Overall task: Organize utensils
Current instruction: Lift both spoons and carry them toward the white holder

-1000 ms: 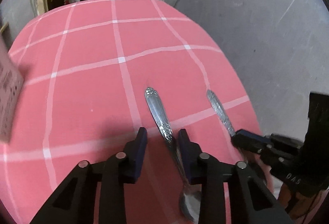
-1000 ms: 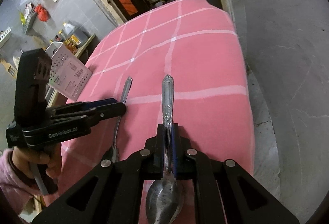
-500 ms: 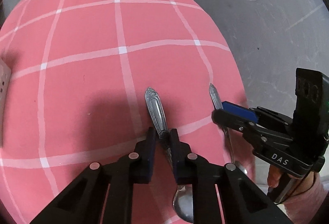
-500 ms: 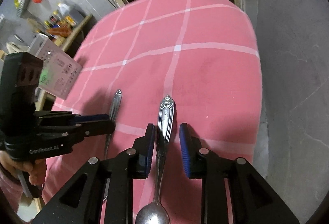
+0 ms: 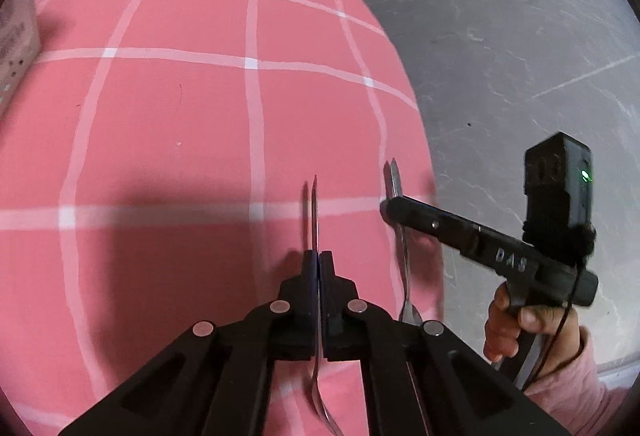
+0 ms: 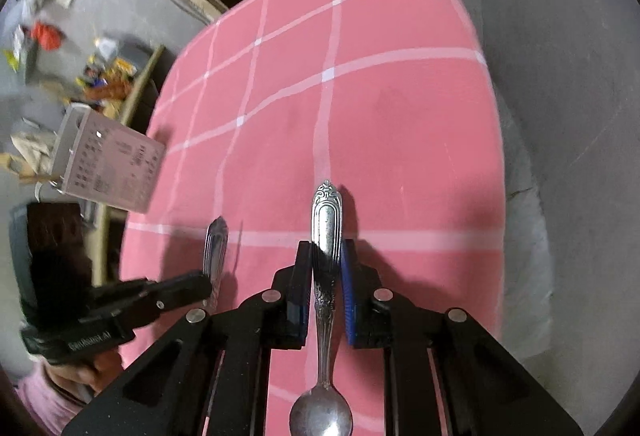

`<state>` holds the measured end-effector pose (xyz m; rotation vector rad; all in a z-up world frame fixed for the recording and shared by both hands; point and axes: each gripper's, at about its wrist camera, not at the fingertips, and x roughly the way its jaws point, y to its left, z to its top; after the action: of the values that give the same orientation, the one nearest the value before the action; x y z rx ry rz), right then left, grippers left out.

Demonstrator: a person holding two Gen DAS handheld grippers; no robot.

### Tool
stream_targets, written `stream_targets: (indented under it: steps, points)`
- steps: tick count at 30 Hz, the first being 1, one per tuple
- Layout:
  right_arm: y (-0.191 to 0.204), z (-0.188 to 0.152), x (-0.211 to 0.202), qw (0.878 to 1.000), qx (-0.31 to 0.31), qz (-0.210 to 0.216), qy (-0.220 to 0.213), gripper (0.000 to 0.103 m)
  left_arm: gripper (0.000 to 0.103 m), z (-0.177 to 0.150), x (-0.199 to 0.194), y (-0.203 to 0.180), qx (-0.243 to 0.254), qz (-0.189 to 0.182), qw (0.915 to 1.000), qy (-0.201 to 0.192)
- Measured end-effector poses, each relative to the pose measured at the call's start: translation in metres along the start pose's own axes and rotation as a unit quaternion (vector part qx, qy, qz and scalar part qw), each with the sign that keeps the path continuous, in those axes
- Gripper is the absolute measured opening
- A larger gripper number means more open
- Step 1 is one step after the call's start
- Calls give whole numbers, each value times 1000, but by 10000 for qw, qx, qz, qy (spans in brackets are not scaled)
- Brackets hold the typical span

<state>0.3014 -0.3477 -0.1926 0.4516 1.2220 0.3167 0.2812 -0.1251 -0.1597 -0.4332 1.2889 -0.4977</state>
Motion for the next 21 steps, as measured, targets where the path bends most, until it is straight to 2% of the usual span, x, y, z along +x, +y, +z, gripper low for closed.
stream_targets:
  steps: [3,9,14,17,21]
  points:
    - [8,-15,-8,9994,19,233,-248,13,2,-12,-15,-3,120,56,9998,-166]
    - [31,-40,-23,9945,-145,424,-947,12,2,-23,-45,-9,401,257,9963,-717]
    - [48,-57,-41,9874,-341,407,-1491,12,2,-31,-76,-3,503,377,9911,-1173]
    - [60,-66,-56,9800,-534,255,-1898,12,2,-34,-97,-2,686,420,9846,-1549]
    - [64,-72,-74,9733,-616,208,-2203,12,2,-36,-119,-6,1031,519,9738,-1960]
